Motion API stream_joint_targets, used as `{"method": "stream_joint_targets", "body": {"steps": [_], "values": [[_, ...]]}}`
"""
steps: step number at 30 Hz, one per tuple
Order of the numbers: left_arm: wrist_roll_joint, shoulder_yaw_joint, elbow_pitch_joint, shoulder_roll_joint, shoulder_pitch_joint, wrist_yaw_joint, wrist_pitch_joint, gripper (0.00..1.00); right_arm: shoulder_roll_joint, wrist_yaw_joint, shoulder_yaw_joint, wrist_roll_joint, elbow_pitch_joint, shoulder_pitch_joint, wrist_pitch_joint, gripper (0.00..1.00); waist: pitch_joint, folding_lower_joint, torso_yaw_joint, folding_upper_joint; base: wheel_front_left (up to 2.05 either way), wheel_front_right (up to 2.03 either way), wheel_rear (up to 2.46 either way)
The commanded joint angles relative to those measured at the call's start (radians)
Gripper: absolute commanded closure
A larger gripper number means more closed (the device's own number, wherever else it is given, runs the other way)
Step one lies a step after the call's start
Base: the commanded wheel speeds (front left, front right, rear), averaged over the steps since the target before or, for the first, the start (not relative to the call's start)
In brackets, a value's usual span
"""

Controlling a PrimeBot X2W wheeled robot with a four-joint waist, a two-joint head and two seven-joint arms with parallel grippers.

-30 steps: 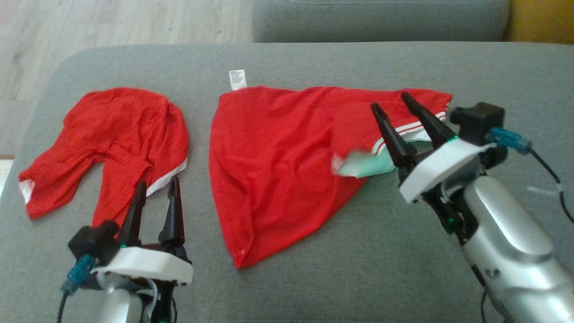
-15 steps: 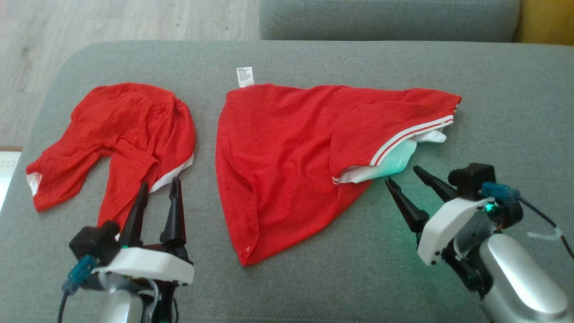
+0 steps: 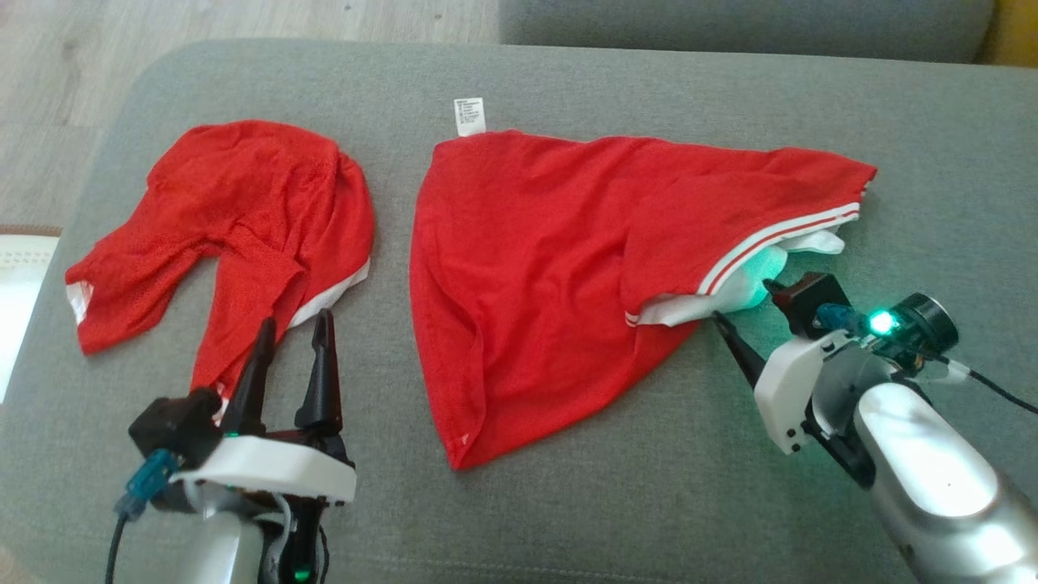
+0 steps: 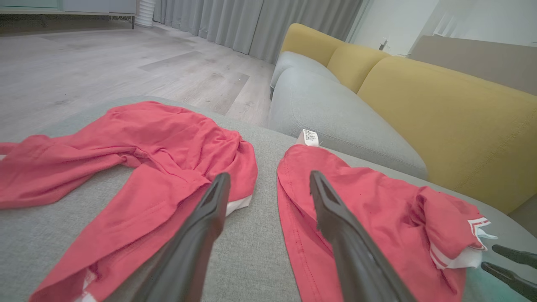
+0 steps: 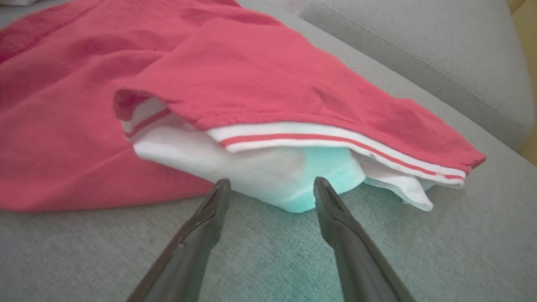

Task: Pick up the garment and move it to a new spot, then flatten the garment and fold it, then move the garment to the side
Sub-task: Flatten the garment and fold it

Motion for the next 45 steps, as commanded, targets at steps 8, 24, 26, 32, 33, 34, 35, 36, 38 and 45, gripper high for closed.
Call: {"method": "stream_joint_targets", "body": {"steps": [8,24,26,32,33,34,35,36,38,45], "values": [[-0.003,0.03,-0.029,0.003,-0.046,0.001,-0.009,0.0,0.012,0.008,0.032,-0.034,0.103,-0.082,-0.06,0.0,0.013,0.0,0.021,0.0,0.0,0.0,0.0],[0.008,0.043,-0.019,0.003,-0.033,-0.001,-0.009,0.0,0.073,0.008,0.035,0.058,0.264,-0.133,-0.219,1.0,-0.016,0.0,-0.001,0.0,0.0,0.0,0.0],[0.012,0.052,-0.016,0.003,-0.022,-0.002,-0.009,0.0,0.077,0.008,0.042,0.109,0.223,-0.119,-0.191,1.0,-0.034,0.0,-0.017,0.0,0.0,0.0,0.0],[0.023,0.07,-0.014,0.003,0.007,-0.007,-0.009,0.0,0.043,0.008,0.06,0.32,0.034,-0.06,-0.013,1.0,-0.08,0.0,-0.067,0.0,0.0,0.0,0.0],[0.024,0.072,-0.015,0.003,0.011,-0.008,-0.009,0.0,0.021,0.008,0.062,0.361,-0.014,-0.046,0.036,1.0,-0.087,0.0,-0.076,0.0,0.0,0.0,0.0],[0.025,0.074,-0.016,0.003,0.015,-0.008,-0.009,0.0,-0.001,0.008,0.057,0.406,-0.064,-0.028,0.086,1.0,-0.093,0.0,-0.085,0.0,0.0,0.0,0.0],[0.025,0.074,-0.017,0.003,0.018,-0.008,-0.009,0.0,-0.024,0.008,0.049,0.45,-0.113,-0.008,0.136,1.0,-0.098,0.0,-0.094,0.0,0.0,0.0,0.0],[0.025,0.075,-0.018,0.003,0.022,-0.007,-0.009,0.0,-0.048,0.008,0.037,0.492,-0.162,0.014,0.185,1.0,-0.101,0.0,-0.102,0.0,0.0,0.0,0.0],[0.024,0.074,-0.021,0.003,0.028,-0.005,-0.009,0.0,-0.094,0.008,0.003,0.565,-0.249,0.061,0.278,1.0,-0.105,0.0,-0.117,0.0,0.0,0.0,0.0],[0.023,0.074,-0.028,0.003,0.029,-0.002,-0.009,0.0,-0.2,0.008,-0.14,0.69,-0.435,0.237,0.553,1.0,-0.096,0.0,-0.144,0.0,0.0,0.0,0.0]]}}
